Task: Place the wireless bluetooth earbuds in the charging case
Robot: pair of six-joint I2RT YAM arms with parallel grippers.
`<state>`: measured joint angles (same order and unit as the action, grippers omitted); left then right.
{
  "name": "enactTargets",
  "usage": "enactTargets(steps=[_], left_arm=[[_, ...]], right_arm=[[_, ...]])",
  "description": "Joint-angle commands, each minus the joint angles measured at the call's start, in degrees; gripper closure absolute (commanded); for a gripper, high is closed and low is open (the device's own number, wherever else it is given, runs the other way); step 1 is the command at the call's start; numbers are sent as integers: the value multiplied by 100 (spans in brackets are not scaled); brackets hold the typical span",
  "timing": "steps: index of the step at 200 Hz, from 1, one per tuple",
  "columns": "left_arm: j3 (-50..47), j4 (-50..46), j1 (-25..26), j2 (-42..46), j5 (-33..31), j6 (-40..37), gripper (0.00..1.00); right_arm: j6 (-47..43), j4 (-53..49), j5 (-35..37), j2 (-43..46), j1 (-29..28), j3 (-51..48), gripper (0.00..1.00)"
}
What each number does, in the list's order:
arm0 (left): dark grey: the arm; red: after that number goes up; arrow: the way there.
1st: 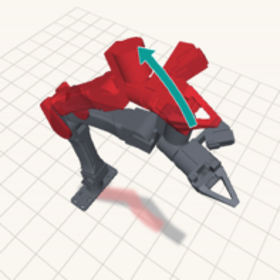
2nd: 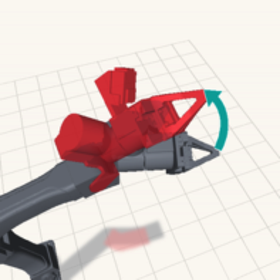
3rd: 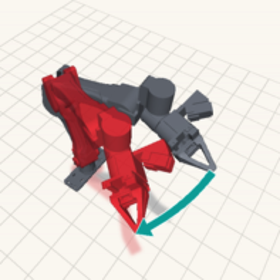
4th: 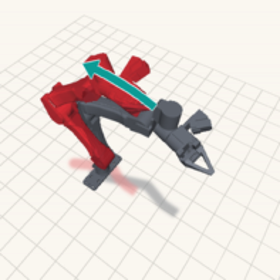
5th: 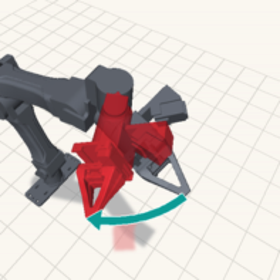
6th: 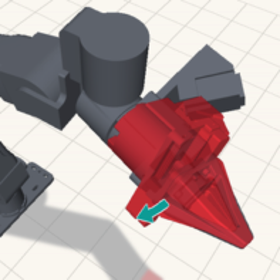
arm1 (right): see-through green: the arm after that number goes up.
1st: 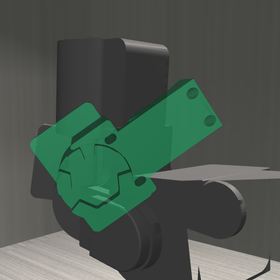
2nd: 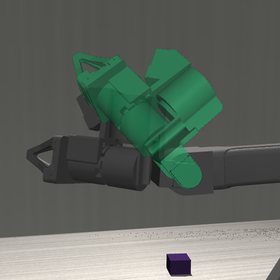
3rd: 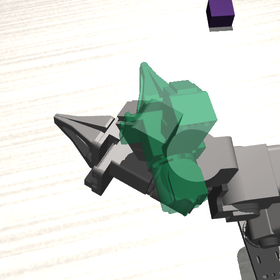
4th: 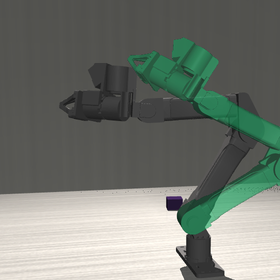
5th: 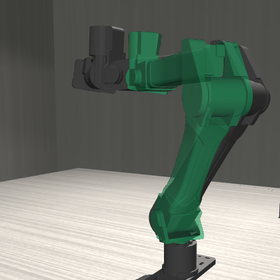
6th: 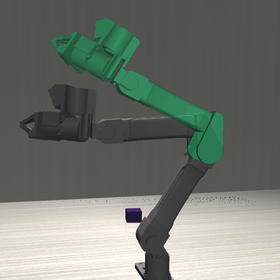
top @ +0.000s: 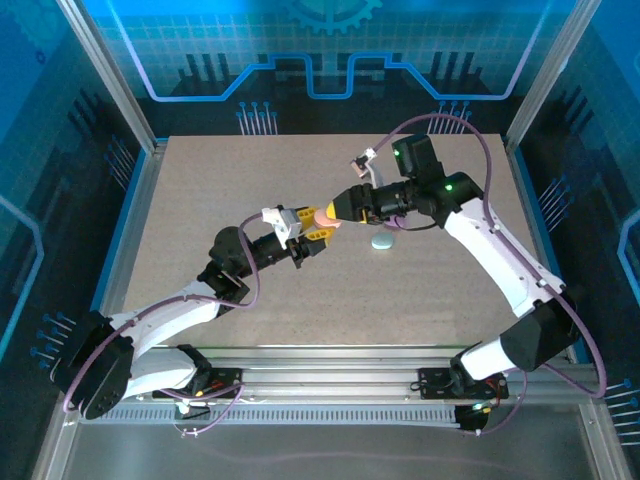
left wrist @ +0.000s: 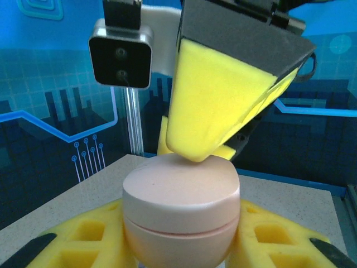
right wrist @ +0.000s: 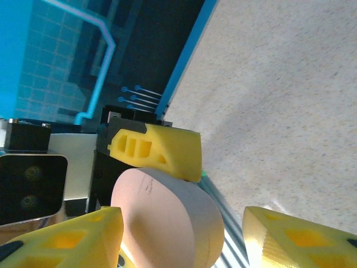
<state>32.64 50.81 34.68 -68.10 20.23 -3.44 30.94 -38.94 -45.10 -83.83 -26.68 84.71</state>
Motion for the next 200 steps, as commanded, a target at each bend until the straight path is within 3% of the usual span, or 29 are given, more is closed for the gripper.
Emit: enactTargets(steps=[1, 69, 98, 141, 200], left_arm=[[216, 307, 34, 68, 60, 81, 69], [268, 281, 36, 46, 123, 50, 68], [278, 131, 31, 57, 63, -31, 68], [320, -268, 35, 31, -49, -207, 65], [322, -579, 37, 4, -248, -323, 52]], right_arm=[[238, 440, -780, 74, 84, -188, 40], [763, 1187, -1566, -158, 110, -517, 55], [872, 1280, -1482, -118, 167, -603, 71], [964, 1384, -1362, -64, 247, -716, 80], [1275, 1834, -1071, 102, 356, -1021, 86]])
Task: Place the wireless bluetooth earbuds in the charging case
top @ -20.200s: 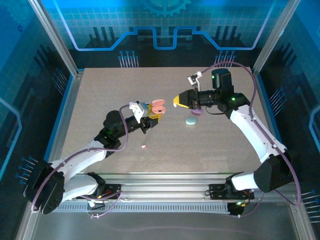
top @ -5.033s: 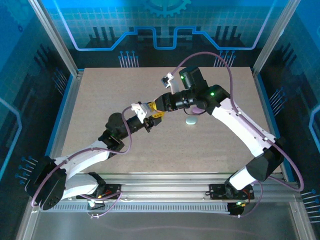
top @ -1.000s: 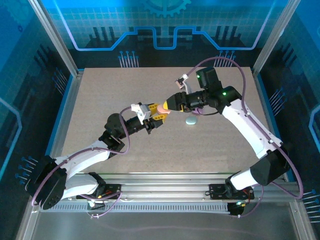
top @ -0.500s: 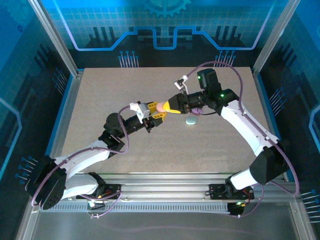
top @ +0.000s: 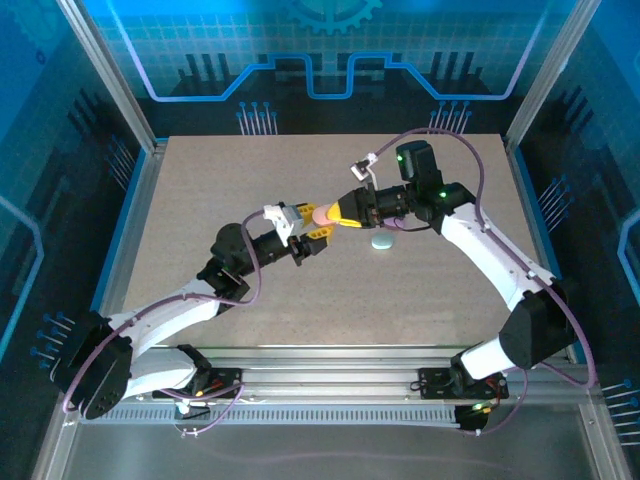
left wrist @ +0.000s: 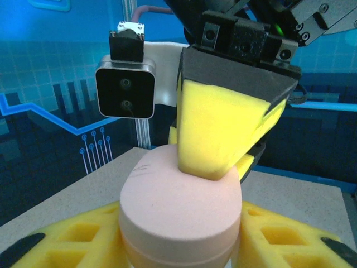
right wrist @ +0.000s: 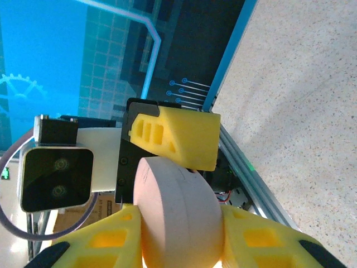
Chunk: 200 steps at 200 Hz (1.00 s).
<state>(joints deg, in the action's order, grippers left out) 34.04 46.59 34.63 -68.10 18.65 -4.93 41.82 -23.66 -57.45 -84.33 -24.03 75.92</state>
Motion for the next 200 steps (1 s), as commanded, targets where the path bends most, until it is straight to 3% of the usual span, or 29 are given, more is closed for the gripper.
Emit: enactTargets(steps=[1, 38, 68, 109, 138, 200], left_arm=[[182, -162, 42, 6, -99, -175, 52], [156, -361, 38, 52, -160, -217, 50], [72, -432, 39, 162, -194, -257, 42], [-195, -373, 43, 506, -359, -257, 36], [-234, -553, 39, 829, -874, -50, 29], [150, -1653, 33, 1123, -1503, 227, 23]], right_arm=[[186, 312, 169, 153, 96, -150, 86], [371, 548, 253, 201, 196, -313, 87], [350, 559, 454, 241, 289, -438, 87], [246, 697, 1270, 211, 559, -967, 86], [40, 690, 1907, -249, 593, -1407, 86], [266, 1527, 2001, -1685, 325, -1859, 86]])
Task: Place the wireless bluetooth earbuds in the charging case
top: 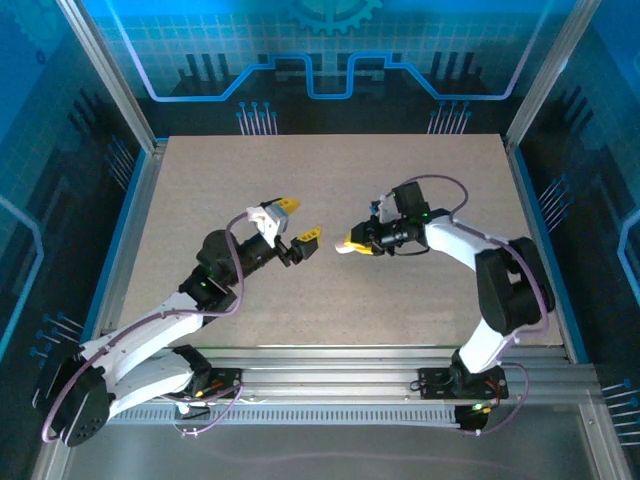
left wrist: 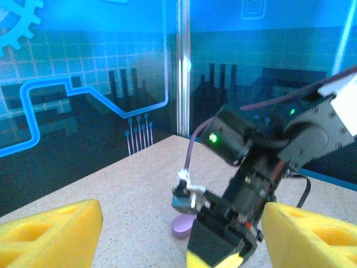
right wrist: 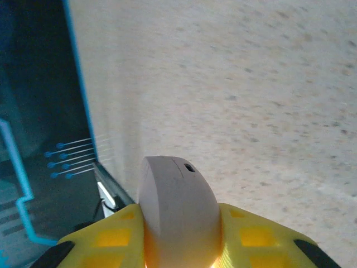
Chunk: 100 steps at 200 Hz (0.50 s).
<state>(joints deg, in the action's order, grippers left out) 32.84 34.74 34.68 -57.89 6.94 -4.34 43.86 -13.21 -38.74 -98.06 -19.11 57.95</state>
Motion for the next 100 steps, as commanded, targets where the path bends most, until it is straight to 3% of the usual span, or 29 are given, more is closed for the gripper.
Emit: enactTargets(steps=[1, 100], left_arm=[[273, -473, 25, 102, -332, 169, 22], [311, -605, 29, 91, -421, 197, 19]], right_arm=[[62, 498, 130, -333, -174, -68, 86], [-305, -119, 793, -805, -435, -103, 77]])
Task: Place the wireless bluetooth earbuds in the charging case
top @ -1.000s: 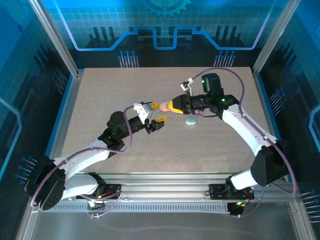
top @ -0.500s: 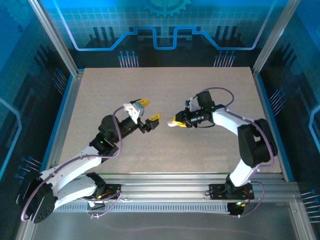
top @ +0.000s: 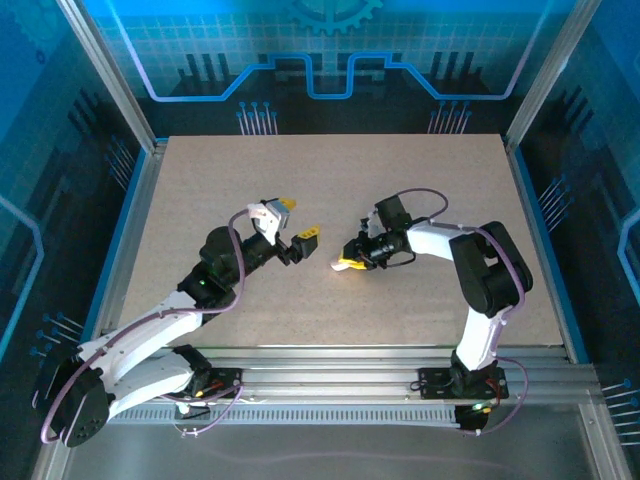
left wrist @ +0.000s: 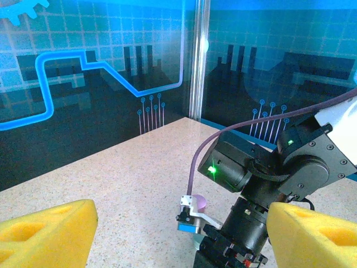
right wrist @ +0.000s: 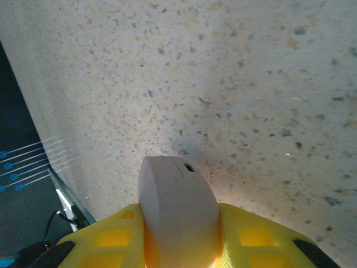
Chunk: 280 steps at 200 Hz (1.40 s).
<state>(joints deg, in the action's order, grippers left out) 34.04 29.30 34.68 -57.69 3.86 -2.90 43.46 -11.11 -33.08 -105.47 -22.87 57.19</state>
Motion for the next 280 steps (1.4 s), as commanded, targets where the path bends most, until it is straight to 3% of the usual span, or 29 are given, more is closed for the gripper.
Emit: enactTargets(steps=[1, 19, 33, 56, 99, 117, 143, 159, 172, 200, 220, 233, 257, 280], left_arm=[[190, -60, 25, 68, -113, 48, 19], [221, -104, 22, 57, -152, 44, 19], [243, -131, 22, 31, -170, 70, 18], [291, -150, 29, -29, -107, 87, 18], [361, -254, 24, -102, -169, 65, 18], [410, -427, 17, -143, -430, 68, 17], [472, -736, -54, -286, -1060, 160, 12], [437, -732, -257, -410, -1251, 368, 5], [411, -752, -508, -516, -1319, 585, 1], [139, -547, -1171, -872, -1720, 966, 1], [-177, -262, -1622, -1098, -1992, 1070, 1], [-257, -276, -1799, -1297, -2296, 1002, 1], [-294, -267, -1979, -1583, -2859, 724, 1], [-284, -183, -2194, -1659, -2776, 589, 1]], right_arm=[[-267, -343, 238, -58, -59, -25, 76], [-379, -534, 422, 75, -59, -76, 69], [-455, -688, 566, 225, -51, -109, 56], [-565, -979, 875, 538, -38, -120, 44], [-844, -1674, 1643, 1569, 20, 75, 36], [-1119, -2060, 2582, 2311, 20, 216, 33], [-1481, -2195, 4729, 3516, 23, 197, 20], [-1674, -1712, 5997, 4081, 135, -194, 7], [-2068, -888, 6495, 4404, 383, -721, 0], [-2963, 1070, 6498, 4269, 1207, -1985, 0], [-3479, 1911, 5528, 3641, 1671, -2331, 0], [-3786, 2266, 5009, 3237, 1721, -2355, 1], [-4192, 3258, 4727, 2649, 1709, -2508, 1], [-4446, 3885, 4203, 2241, 1743, -2507, 2]])
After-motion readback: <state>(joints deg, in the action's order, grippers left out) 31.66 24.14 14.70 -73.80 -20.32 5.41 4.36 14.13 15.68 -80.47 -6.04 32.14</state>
